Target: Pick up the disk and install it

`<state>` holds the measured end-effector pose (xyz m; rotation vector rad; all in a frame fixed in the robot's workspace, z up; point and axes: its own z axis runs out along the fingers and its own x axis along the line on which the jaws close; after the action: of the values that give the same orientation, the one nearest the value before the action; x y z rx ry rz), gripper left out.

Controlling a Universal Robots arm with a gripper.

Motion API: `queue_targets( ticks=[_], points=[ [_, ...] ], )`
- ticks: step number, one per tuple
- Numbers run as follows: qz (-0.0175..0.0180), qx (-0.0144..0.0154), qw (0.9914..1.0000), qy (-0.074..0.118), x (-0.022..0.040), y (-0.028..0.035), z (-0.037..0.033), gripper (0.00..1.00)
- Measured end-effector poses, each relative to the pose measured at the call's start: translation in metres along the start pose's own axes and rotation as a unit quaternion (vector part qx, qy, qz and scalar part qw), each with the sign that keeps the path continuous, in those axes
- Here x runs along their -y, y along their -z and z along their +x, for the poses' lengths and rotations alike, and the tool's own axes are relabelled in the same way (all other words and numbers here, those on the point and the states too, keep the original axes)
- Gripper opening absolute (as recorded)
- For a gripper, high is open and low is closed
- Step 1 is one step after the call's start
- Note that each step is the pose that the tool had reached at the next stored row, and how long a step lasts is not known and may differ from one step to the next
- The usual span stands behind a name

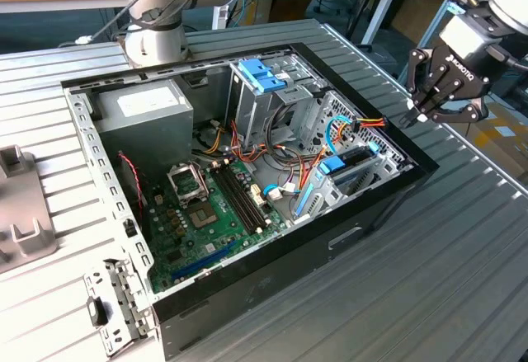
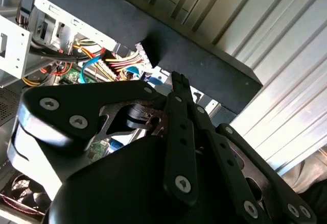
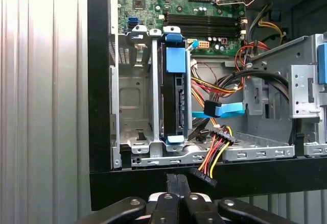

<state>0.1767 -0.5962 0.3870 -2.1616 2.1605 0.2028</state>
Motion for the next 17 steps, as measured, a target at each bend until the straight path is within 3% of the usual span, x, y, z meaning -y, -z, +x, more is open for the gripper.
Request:
queue_targets(
  ticks=[2,4,9,14,17],
  points=[
    [-0.0019,0.0007,0.99992,0.013,-0.0003,-0.0009,0.0001,0.11],
    [-0.0075,-0.0005,0.99874,0.05,-0.0003,-0.0023,0.0004,0.11],
    [-0.0097,-0.001,0.99791,0.064,-0.0033,-0.0041,-0.0001,0.11],
    [-0.0135,-0.0019,0.99593,0.089,-0.0033,-0.0058,-0.0086,0.11],
    [-0.0169,-0.0028,0.9936,0.112,-0.0032,-0.0065,-0.0118,0.11]
  ],
)
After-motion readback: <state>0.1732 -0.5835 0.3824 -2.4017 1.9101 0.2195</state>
